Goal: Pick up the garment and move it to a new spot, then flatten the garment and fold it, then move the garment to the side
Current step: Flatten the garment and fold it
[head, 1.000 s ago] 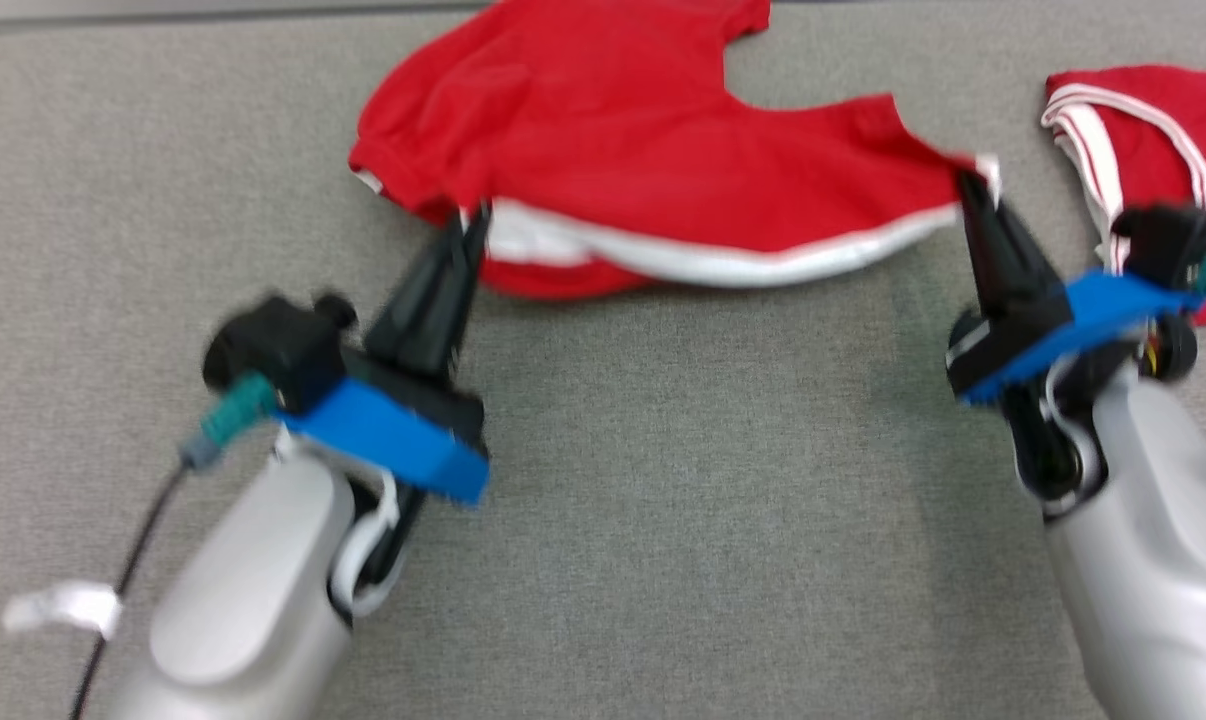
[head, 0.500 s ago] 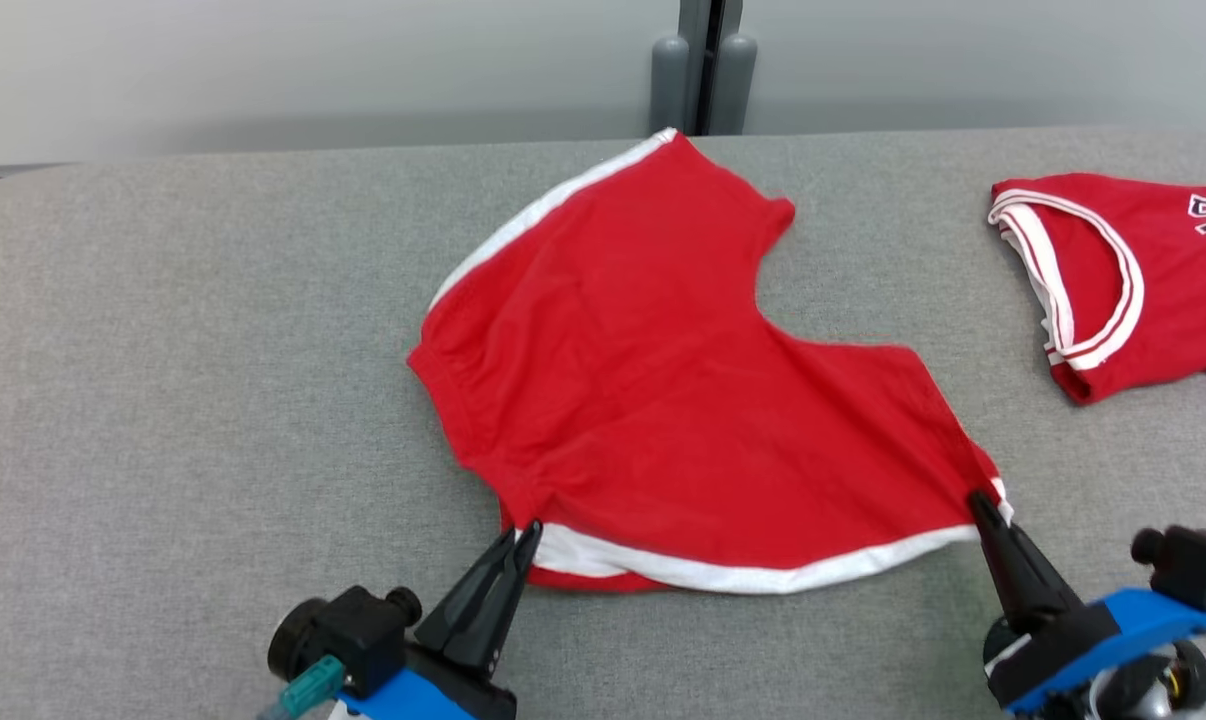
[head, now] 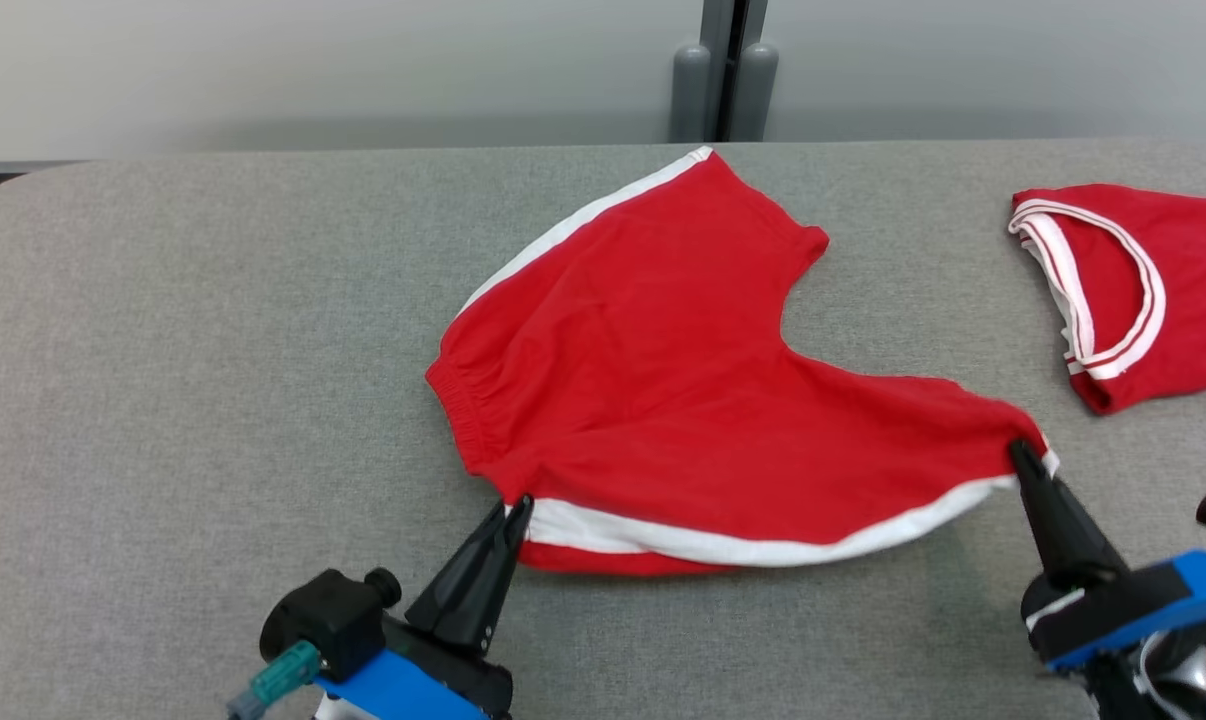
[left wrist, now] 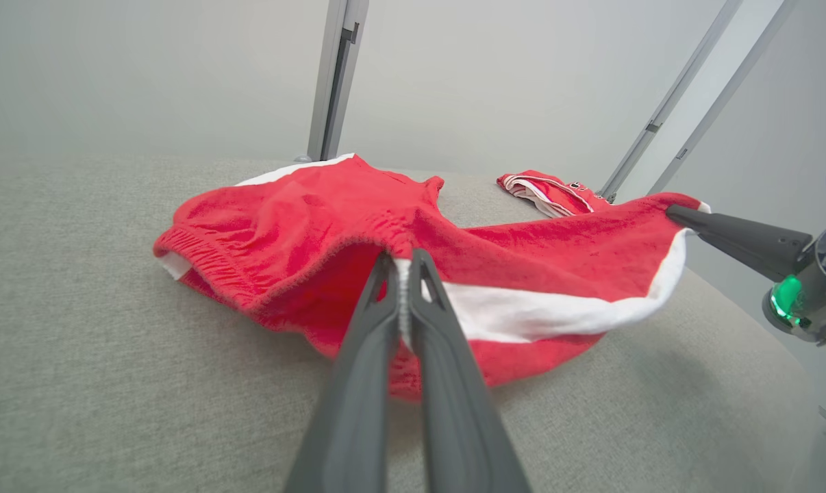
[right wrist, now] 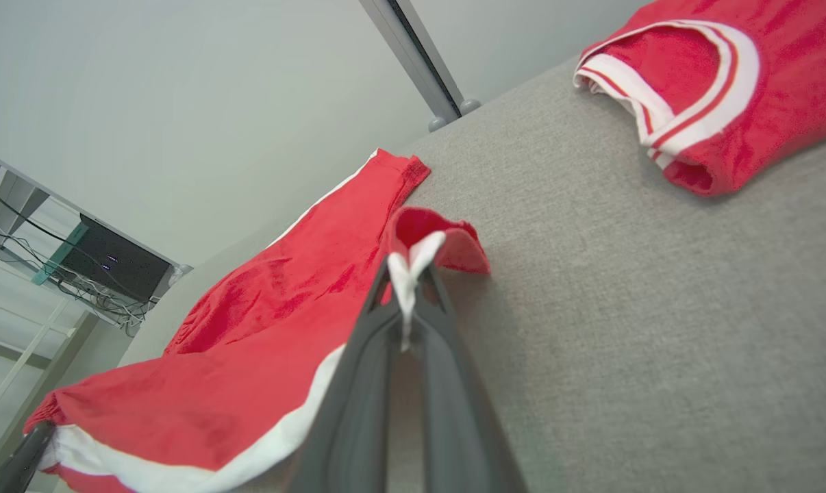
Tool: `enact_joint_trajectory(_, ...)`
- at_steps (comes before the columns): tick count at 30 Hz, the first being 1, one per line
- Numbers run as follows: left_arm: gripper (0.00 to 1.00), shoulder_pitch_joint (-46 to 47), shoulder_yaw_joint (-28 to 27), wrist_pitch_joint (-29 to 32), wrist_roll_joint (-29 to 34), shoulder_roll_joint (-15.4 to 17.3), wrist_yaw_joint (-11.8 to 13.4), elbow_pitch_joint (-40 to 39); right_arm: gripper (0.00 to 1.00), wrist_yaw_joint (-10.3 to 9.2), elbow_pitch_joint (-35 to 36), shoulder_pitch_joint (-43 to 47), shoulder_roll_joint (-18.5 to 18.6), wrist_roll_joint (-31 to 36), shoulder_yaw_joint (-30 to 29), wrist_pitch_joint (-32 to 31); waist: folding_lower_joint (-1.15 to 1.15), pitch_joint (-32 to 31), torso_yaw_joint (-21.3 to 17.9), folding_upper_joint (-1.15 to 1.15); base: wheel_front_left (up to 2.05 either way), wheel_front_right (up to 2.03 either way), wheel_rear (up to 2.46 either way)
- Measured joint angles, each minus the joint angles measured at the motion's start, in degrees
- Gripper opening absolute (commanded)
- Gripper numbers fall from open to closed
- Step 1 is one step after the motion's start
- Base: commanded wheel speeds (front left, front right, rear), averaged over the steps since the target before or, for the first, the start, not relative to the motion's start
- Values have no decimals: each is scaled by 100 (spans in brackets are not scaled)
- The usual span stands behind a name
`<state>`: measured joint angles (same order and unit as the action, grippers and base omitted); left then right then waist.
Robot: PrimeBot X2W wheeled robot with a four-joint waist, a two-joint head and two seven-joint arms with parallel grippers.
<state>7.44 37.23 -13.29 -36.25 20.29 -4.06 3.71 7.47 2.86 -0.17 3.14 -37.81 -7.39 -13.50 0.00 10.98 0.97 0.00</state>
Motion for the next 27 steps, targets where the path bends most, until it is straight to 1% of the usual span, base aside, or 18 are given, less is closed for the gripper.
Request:
enact_joint_trajectory(7, 0, 426, -189, -71, -109, -105, -101, 51, 0, 0, -372, -999, -16, -71, -113, -144, 1, 198, 144, 0, 0, 0, 0)
enact_joint_trajectory(8, 0, 601, -249, -96, -118, -171, -119, 87, 0, 0, -544, -1321, -19, 19, -81, -211, 1, 274, 205, 0, 0, 0, 0)
enact_joint_trajectory(10, 0, 783, -292, -101, -146, -240, -155, 159, 0, 0, -694, -1679, -22, 118, -54, -250, 1, 364, 261, 0, 0, 0, 0)
enact_joint_trajectory(15, 0, 1255, -339, -129, -172, -436, -208, 379, 0, 0, -1193, -2741, -24, 431, -171, -310, 1, 646, 412, 0, 0, 0, 0)
enact_joint_trajectory(20, 0, 1660, -479, -153, -210, -651, -237, 724, 0, 0, -1897, -3734, 11, 798, -311, -394, 2, 936, 618, 0, 0, 0, 0)
enact_joint_trajectory(27, 0, 2151, -582, -169, -199, -896, -288, 1167, 0, 0, -3019, -5010, 105, 1419, -315, -423, 2, 1359, 854, 0, 0, 0, 0)
